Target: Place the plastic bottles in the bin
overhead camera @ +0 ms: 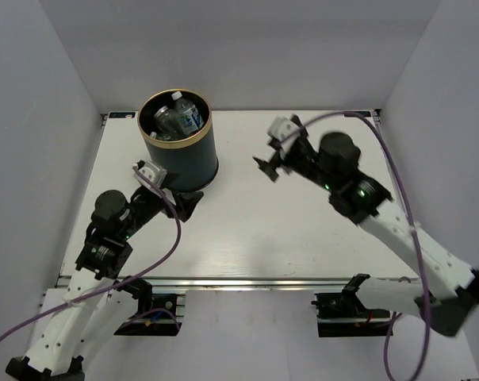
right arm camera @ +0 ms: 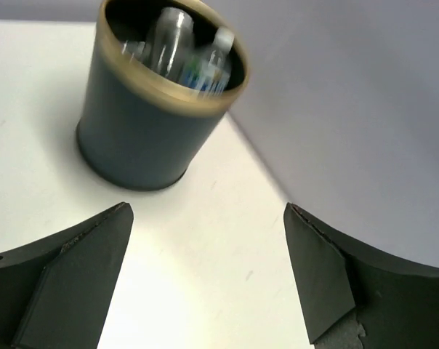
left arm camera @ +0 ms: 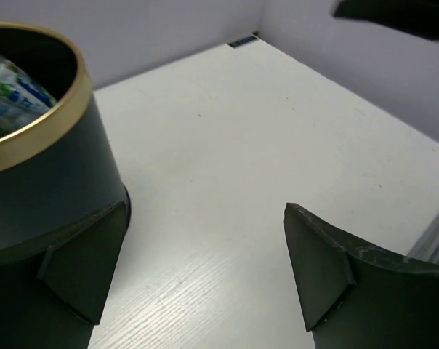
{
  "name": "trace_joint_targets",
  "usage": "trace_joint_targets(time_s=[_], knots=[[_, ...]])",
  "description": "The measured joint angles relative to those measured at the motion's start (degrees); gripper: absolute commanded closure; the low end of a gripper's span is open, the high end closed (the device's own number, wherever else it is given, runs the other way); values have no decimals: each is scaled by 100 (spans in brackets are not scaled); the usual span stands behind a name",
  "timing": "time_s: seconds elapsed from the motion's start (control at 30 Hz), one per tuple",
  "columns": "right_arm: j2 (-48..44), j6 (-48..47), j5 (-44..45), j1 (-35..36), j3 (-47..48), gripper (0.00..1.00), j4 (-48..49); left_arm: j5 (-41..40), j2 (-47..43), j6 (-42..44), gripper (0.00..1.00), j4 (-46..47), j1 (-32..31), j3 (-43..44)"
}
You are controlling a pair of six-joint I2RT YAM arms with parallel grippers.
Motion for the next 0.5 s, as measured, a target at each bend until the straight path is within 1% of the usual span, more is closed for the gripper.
trace_joint_targets(time_s=[0.07, 0.17, 0.27, 0.43, 0.5], knots=[[-903, 411, 225, 17, -1010, 10, -79, 210, 216, 0, 1, 66, 0, -7], [-1860, 933, 568, -61, -2205, 10, -236, 481, 402, 0, 1, 195, 2, -74], [-2787, 1270, 922, -236, -3263, 10, -341, 702, 409, 24, 1, 297, 9, -210], [-3939, 1681, 988, -555, -4371, 10, -144, 839, 363, 111, 1, 330, 11, -249], [-4175, 1698, 944, -623, -4706, 10, -11, 837, 291, 129, 1, 328, 11, -256]])
